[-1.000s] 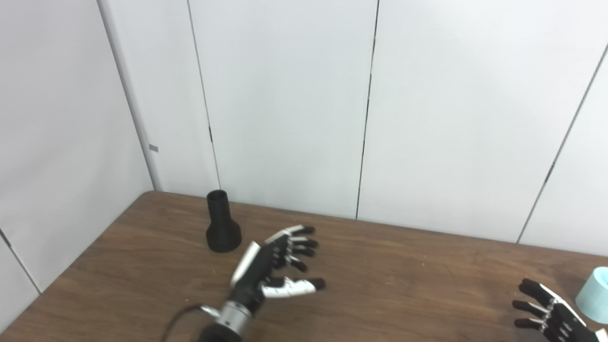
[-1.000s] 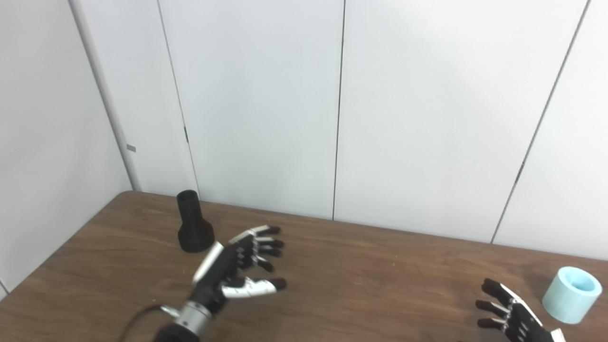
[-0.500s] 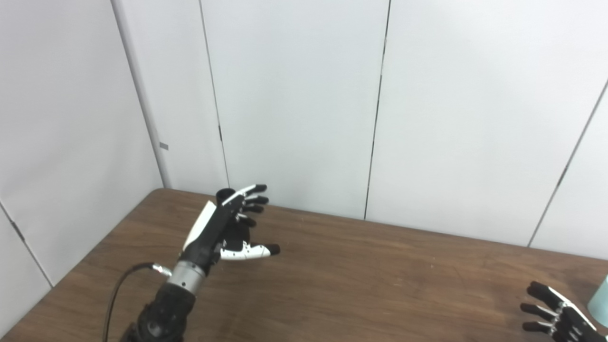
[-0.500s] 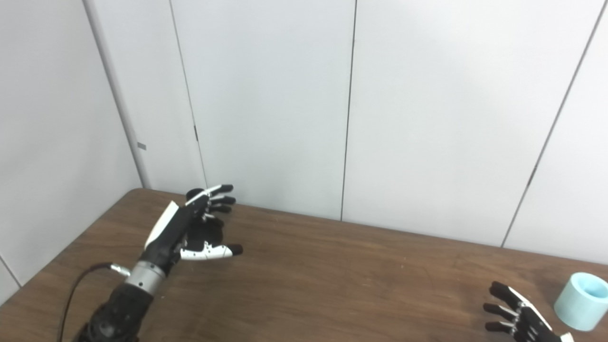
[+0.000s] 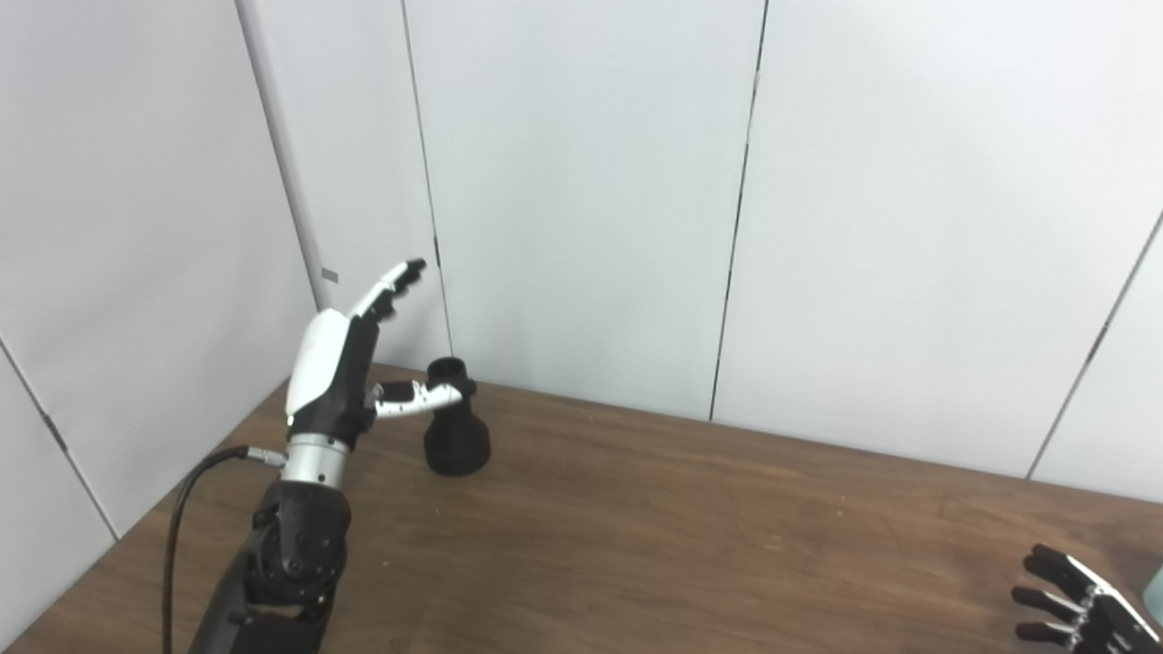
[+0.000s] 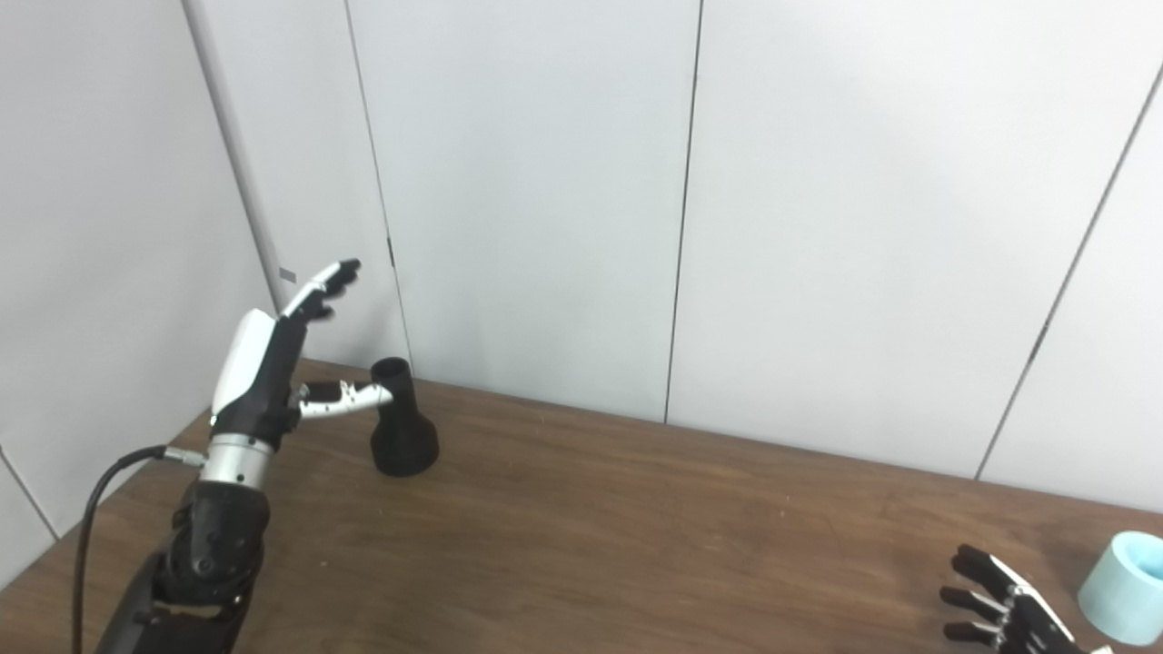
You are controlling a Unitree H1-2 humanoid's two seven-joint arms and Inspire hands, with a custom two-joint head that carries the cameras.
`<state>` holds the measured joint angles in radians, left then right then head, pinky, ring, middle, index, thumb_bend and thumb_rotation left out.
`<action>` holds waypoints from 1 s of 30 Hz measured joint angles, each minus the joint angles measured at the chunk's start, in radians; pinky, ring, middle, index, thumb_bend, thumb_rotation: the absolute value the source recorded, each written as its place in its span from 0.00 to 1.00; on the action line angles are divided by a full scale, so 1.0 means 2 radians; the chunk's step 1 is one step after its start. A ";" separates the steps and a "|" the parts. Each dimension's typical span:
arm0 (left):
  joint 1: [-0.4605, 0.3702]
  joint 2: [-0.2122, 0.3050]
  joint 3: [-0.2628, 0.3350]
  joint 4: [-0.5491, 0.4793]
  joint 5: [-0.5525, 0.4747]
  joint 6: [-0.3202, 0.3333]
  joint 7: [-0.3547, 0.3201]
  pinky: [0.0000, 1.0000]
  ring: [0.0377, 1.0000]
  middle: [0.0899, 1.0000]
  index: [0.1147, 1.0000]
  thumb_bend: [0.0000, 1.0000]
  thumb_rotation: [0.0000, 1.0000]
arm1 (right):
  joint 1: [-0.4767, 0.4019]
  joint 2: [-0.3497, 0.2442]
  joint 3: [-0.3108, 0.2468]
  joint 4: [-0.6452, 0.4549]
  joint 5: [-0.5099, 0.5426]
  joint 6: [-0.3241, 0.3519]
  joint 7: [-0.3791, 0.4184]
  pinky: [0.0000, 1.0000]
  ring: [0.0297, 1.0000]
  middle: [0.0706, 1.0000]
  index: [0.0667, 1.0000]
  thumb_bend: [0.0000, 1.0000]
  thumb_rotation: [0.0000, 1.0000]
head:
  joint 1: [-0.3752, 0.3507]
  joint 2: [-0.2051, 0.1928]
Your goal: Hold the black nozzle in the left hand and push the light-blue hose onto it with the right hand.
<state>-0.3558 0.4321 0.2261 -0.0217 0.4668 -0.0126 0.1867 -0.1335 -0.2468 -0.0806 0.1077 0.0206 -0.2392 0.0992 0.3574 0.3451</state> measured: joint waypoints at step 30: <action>0.004 0.019 -0.034 0.089 -0.002 0.146 -0.037 1.00 1.00 0.97 0.93 1.00 0.37 | 0.013 0.000 0.002 -0.021 0.001 0.030 0.006 0.61 0.73 0.82 0.81 0.71 0.19 | -0.017 0.021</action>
<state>-0.3487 0.4692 0.1576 0.1554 0.4636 0.2786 0.1119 -0.1074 -0.2471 -0.0771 0.0648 0.0223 -0.1784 0.1121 0.3237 0.3881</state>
